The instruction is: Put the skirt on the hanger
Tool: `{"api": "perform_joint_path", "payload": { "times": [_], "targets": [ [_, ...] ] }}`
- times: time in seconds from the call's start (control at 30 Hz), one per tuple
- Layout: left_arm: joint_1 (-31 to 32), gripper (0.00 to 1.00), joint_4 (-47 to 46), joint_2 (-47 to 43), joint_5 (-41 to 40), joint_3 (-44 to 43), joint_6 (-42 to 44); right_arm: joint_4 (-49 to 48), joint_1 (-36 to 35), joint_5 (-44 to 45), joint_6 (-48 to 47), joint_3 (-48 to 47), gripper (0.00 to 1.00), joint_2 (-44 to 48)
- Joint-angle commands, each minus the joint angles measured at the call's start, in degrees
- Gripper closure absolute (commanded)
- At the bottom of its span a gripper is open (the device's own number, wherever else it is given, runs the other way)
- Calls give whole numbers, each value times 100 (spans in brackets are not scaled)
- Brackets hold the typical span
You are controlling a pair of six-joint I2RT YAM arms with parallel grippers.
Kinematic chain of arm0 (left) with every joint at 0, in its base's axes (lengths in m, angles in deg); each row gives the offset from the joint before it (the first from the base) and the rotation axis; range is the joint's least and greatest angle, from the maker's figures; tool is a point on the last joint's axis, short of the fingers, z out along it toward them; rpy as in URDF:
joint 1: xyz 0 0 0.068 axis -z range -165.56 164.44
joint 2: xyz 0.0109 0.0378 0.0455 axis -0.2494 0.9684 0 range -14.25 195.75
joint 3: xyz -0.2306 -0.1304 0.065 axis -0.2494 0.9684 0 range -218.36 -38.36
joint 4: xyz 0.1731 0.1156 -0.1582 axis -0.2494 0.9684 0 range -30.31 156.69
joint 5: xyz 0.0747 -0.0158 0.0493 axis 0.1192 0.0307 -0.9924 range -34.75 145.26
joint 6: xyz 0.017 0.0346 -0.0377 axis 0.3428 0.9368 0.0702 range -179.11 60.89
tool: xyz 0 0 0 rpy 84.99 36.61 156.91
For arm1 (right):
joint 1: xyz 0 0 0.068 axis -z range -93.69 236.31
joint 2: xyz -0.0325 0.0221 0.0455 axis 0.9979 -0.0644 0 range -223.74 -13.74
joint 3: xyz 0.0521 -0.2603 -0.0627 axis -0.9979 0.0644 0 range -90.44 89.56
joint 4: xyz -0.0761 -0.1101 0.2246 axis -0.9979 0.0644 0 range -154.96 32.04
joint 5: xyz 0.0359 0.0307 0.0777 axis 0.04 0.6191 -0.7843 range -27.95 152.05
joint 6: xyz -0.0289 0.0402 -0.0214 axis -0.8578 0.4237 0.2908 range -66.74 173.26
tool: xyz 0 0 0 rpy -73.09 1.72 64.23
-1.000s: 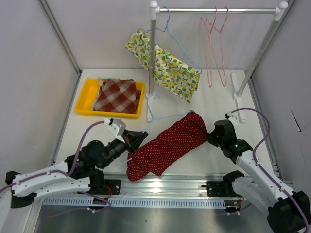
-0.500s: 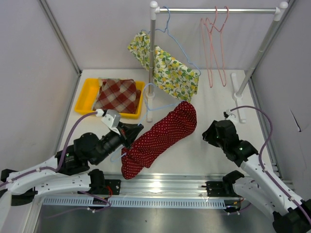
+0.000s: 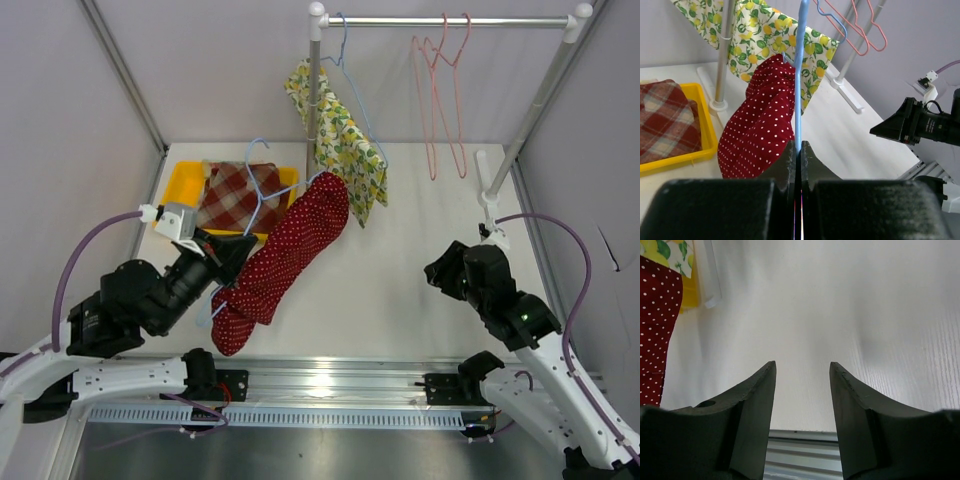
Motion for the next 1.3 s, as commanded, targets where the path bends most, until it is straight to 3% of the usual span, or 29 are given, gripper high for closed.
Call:
{"api": "perform_joint_path", "payload": {
  "times": [0.0, 0.17, 0.37, 0.43, 0.6, 0.77, 0.97, 1.1, 1.27],
  "targets": [
    [41, 100, 208, 230, -73, -493, -62, 164, -27, 8, -135, -457, 48, -281],
    [41, 100, 1410, 468, 603, -925, -342, 156, -36, 88, -196, -642, 48, -528],
    [41, 100, 2002, 564, 1647, -943, -282, 121, 34, 316, -355, -1011, 47, -923],
    [41, 100, 1968, 678, 1982, -960, -150, 86, 104, 272, -381, -1142, 47, -1002],
    [41, 100, 871, 1196, 2423, -986, 105, 94, 263, 228, -530, -1538, 47, -1187],
    [41, 100, -235, 1803, 1907, -1048, 167, 200, 578, 141, -759, -2073, 46, -1310],
    [41, 100, -896, 2673, 765, -1628, 299, 322, 711, -44, -978, -2671, 46, -1600],
    [15, 100, -573, 3472, -264, -2479, 220, 340, 773, -150, -1040, -3023, 46, -1776],
    [-151, 100, -257, 4639, -626, -3858, 290, 367, 799, -395, -1093, -3524, 46, -2057]
  ]
}}
